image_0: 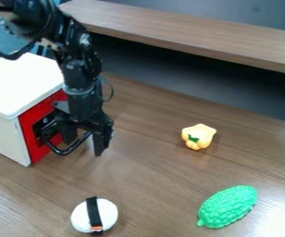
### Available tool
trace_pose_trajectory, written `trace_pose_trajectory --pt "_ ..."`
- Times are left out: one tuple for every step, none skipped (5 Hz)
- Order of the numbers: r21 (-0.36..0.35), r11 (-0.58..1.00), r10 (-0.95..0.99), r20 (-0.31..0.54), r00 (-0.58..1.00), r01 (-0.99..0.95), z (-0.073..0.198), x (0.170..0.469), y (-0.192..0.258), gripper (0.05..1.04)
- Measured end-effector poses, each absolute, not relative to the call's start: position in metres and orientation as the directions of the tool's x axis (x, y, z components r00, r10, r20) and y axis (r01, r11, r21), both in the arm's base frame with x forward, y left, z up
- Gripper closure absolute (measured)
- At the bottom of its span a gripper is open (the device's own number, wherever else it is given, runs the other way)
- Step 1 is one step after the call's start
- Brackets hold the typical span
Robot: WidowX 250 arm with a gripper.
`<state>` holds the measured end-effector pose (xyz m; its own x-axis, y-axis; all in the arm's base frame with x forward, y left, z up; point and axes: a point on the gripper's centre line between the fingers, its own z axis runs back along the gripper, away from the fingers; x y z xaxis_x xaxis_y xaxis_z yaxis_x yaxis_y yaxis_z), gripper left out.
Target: Open the drawer
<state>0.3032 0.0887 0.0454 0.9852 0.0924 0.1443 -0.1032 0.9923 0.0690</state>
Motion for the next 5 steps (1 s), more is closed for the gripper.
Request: trace_pose_trajectory --pt "0.005 0.997 0.073 0.165 0.984 -0.075 0.03 0.305 0.082 0.084" --pt "-0.062 0.998 0.039 0.201 0.979 -0.027 0.027 0.31 0.07 0.083" --pt "-0.082 0.995 -0.032 0.22 0.975 0.051 0.027 0.316 0.045 0.083" --pt "-0.086 0.984 -0.135 0.217 0.967 0.157 0.027 0.318 0.009 0.083" --pt "-0.069 0.968 -0.222 0.213 0.951 0.241 0.026 0.316 -0.023 0.083"
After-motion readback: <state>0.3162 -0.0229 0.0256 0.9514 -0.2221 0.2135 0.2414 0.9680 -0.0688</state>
